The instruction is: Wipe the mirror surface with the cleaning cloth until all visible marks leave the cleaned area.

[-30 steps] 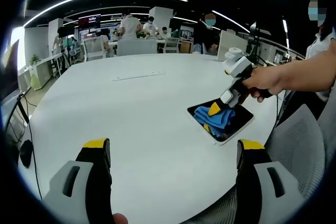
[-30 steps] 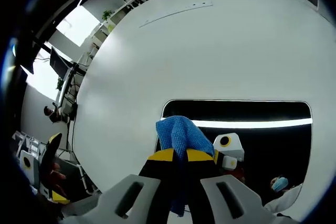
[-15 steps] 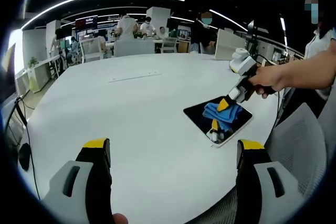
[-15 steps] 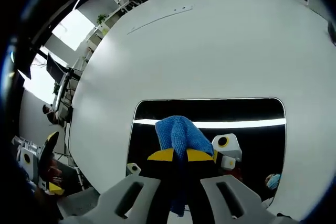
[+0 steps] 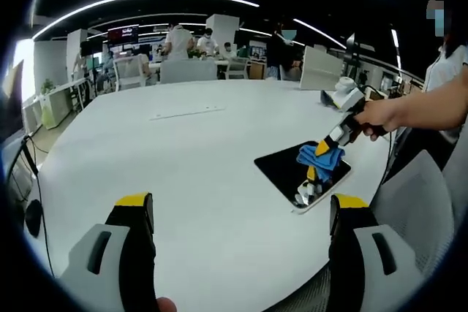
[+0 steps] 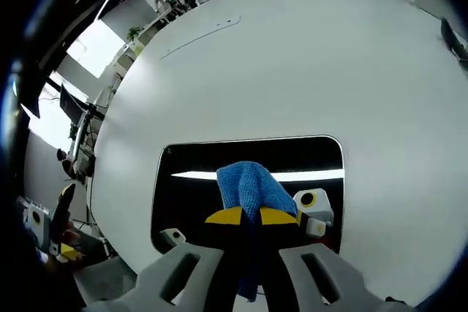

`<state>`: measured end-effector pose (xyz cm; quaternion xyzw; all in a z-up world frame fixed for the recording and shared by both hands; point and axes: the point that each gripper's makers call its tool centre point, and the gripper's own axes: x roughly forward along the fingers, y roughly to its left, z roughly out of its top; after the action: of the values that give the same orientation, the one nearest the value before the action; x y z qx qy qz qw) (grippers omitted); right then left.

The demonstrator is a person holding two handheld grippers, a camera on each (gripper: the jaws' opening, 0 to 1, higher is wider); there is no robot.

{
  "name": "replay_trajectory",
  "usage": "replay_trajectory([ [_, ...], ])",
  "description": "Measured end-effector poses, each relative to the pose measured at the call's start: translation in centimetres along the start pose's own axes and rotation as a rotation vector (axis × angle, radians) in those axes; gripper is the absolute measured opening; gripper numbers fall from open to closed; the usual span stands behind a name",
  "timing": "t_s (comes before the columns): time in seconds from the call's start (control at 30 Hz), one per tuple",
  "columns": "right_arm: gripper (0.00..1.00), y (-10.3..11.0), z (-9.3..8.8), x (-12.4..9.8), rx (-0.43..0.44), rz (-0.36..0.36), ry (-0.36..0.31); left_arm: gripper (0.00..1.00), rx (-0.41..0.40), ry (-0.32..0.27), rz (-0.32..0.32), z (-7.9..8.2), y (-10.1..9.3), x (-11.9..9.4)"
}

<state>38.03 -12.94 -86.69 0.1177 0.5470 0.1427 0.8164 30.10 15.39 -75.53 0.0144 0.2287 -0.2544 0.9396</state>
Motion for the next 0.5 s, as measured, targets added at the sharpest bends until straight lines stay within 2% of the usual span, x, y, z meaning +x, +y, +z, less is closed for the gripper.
replay_trajectory([
  [0.5, 0.00, -3.9, 0.5, -1.2, 0.020, -0.034, -0.017, 0.99, 0.037, 0.010, 0.006, -0.1, -0.8, -0.2],
])
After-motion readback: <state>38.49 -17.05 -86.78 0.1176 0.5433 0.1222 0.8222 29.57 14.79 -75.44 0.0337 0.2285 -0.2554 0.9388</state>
